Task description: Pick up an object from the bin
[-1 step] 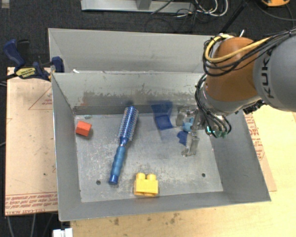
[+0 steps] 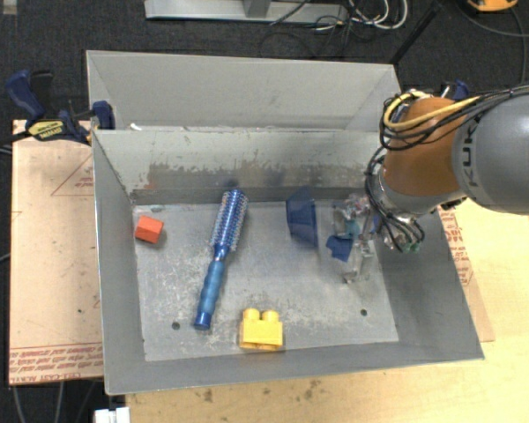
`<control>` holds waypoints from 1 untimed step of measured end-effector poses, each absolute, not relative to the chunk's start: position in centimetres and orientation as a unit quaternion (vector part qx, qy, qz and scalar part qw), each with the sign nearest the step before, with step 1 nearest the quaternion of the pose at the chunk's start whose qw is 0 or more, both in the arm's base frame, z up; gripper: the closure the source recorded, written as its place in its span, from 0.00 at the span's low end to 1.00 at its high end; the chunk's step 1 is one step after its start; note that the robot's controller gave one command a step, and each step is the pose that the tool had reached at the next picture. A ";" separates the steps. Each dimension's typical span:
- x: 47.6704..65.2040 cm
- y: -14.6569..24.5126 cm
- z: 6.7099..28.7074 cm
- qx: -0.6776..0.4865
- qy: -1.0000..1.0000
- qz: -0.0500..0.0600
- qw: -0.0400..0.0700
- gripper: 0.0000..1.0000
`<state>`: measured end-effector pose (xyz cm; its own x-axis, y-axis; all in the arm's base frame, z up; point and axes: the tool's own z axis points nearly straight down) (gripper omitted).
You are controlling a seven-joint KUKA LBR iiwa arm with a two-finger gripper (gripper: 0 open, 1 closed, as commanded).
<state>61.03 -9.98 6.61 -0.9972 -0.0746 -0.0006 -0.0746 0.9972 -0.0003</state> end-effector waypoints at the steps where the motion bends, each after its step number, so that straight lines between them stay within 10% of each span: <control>1: 62.4 -5.5 7.0 -0.075 0.997 0.001 0.002 0.00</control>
Offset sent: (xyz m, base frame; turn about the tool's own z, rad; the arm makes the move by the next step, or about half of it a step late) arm 0.0123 0.0415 0.0039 -0.0709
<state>62.40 -5.53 7.03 -0.9888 -0.1489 -0.0049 -0.1489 0.9888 0.0014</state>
